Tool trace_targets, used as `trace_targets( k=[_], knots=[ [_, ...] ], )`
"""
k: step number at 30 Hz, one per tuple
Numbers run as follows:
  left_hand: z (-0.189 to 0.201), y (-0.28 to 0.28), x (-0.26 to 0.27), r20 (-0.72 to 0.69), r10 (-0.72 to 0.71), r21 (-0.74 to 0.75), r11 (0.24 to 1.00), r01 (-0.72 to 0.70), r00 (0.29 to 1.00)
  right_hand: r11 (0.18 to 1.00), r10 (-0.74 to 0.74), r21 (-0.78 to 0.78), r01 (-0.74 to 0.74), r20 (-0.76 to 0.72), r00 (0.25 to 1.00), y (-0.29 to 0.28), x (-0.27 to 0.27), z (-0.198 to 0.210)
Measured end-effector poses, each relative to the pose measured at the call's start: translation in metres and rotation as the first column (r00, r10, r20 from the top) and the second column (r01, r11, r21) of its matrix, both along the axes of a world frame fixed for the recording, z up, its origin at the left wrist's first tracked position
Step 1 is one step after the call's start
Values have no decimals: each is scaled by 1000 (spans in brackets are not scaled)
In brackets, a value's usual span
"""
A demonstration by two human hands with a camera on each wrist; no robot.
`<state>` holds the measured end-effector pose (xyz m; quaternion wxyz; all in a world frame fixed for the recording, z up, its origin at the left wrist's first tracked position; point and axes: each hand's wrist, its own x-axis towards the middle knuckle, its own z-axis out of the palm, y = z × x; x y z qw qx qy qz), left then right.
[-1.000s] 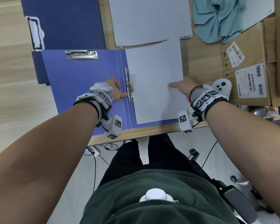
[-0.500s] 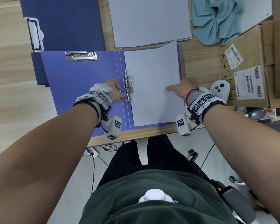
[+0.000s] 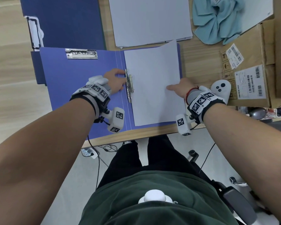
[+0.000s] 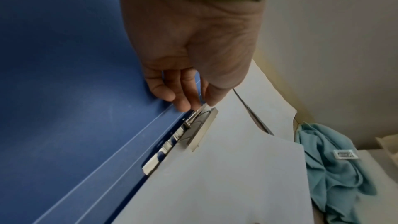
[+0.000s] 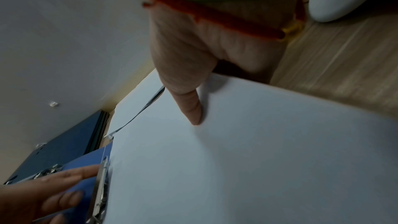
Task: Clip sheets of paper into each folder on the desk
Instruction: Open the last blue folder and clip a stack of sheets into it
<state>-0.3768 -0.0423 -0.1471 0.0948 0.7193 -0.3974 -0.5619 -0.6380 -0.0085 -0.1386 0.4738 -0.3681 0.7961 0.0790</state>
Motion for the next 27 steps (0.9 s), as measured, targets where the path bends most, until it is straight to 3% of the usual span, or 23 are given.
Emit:
trace_targets(
  k=[7, 12, 19, 27],
  knots=[
    [4, 1, 8, -110, 94, 31, 995, -91, 990, 1000, -5, 10, 5, -3, 1000, 0, 1, 3],
    [-8, 17, 24, -90, -150, 18, 988, 153, 985, 1000, -13, 16, 13, -3, 1000, -1, 2, 4],
    [-12, 22, 28, -38, -341, 4, 940, 341, 939, 1000, 3, 20, -3, -10, 1000, -1, 3, 5],
    [-13, 21, 22, 234, -541, 102, 840, 533, 808, 1000, 11, 19, -10, -14, 1000, -2, 2, 3]
  ],
)
